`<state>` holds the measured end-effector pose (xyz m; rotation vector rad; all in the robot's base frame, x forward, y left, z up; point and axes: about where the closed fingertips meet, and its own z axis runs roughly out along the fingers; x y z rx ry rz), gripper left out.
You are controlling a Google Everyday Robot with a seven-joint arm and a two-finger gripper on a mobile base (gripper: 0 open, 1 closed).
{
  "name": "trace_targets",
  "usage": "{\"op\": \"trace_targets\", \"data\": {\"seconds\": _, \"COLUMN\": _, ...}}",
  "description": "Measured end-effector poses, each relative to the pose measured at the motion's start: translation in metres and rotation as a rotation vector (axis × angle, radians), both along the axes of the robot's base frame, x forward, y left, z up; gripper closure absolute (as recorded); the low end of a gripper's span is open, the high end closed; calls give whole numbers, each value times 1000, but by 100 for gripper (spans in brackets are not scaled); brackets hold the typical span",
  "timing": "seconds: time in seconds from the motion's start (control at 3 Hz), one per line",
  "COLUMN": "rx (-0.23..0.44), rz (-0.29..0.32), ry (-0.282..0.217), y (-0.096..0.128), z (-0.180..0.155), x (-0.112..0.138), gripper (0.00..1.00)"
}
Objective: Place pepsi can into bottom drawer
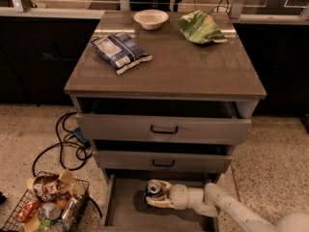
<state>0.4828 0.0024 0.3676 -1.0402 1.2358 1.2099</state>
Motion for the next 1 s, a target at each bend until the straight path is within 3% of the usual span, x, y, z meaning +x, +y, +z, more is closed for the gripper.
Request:
{"op": "trace_targets", "data": {"seconds": 0.33, "rx": -18, "rz": 48, "ry": -13, "y": 30, "z": -30, "x": 17, "gripper": 100}}
{"op": "trace_targets", "data": {"seconds": 1.0, "rx": -141, "rz": 99, "ry": 8, "y": 72, "z": -98, "x": 29, "gripper": 100}}
